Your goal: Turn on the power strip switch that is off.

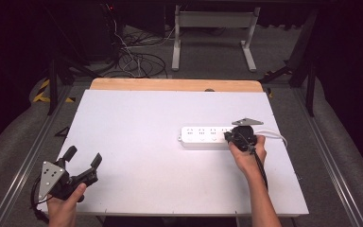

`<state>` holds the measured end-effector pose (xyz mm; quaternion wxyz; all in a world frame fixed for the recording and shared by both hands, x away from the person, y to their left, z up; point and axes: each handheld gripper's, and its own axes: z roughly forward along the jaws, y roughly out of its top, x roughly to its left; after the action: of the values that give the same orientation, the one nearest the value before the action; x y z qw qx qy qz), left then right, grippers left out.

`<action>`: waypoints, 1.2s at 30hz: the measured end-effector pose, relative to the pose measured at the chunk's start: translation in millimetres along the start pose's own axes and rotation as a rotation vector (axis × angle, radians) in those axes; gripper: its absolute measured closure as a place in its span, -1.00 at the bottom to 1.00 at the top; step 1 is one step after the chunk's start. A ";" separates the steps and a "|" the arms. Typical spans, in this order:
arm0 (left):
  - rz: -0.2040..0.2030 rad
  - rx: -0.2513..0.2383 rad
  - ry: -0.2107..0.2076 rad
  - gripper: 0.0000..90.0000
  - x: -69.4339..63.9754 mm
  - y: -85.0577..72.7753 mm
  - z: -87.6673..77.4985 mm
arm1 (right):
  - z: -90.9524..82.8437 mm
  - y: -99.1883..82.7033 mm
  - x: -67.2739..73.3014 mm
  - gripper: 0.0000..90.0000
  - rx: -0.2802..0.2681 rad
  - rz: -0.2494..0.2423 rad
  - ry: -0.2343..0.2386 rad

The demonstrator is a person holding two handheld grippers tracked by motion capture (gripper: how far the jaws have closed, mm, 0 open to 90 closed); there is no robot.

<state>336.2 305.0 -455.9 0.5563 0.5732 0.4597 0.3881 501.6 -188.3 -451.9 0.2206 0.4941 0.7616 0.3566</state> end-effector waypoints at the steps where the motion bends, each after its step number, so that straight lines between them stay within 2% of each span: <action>1: 0.000 0.002 0.001 -0.73 0.3 -0.2 0.0 | -2.3 -0.2 -1.4 1.00 -0.013 0.006 0.004; 3: -0.001 0.002 0.002 -0.73 0.6 -0.2 0.0 | -4.8 -0.3 -3.2 1.00 -0.026 0.001 -0.001; 12: -0.002 0.000 0.001 -0.73 0.2 0.3 0.2 | -55.8 -8.4 -33.0 1.00 -0.175 0.023 0.005; 13: -0.002 0.000 0.001 -0.73 0.2 0.3 0.2 | -55.8 -8.4 -33.0 1.00 -0.175 0.023 0.005; 14: -0.001 0.000 0.001 -0.73 0.0 0.4 0.4 | -69.6 -14.3 -41.5 1.00 -0.215 0.023 0.003; 18: -0.002 0.005 0.002 -0.72 0.8 0.3 1.5 | -96.2 -28.8 -59.9 1.00 -0.315 0.035 -0.010; 23: -0.001 0.001 -0.006 -0.72 -1.0 1.0 2.6 | -122.2 -43.3 -72.4 1.00 -0.432 0.058 -0.021; 26: -0.001 -0.003 -0.012 -0.73 -1.5 1.9 3.6 | -130.4 -50.8 -76.7 1.00 -0.496 0.094 -0.006; 27: -0.001 -0.003 -0.012 -0.72 -1.5 1.9 3.6 | -130.4 -50.8 -76.7 1.00 -0.496 0.094 -0.006; 28: -0.002 -0.005 -0.012 -0.73 -0.9 2.2 3.5 | -133.2 -54.9 -77.7 1.00 -0.529 0.125 -0.002; 30: -0.008 -0.007 -0.013 -0.72 -0.6 2.6 3.4 | -133.6 -58.0 -77.8 1.00 -0.550 0.142 0.001; 32: -0.009 -0.008 -0.013 -0.72 -0.5 2.7 3.3 | -132.7 -58.4 -78.2 1.00 -0.559 0.149 -0.005; 36: 0.000 -0.004 -0.017 -0.72 -0.4 2.2 2.8 | -129.4 -58.3 -78.2 0.98 -0.550 0.132 -0.031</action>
<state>338.9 303.9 -454.0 0.5614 0.5751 0.4542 0.3843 410.2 -316.5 -413.6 0.3342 0.4696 0.5989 0.5560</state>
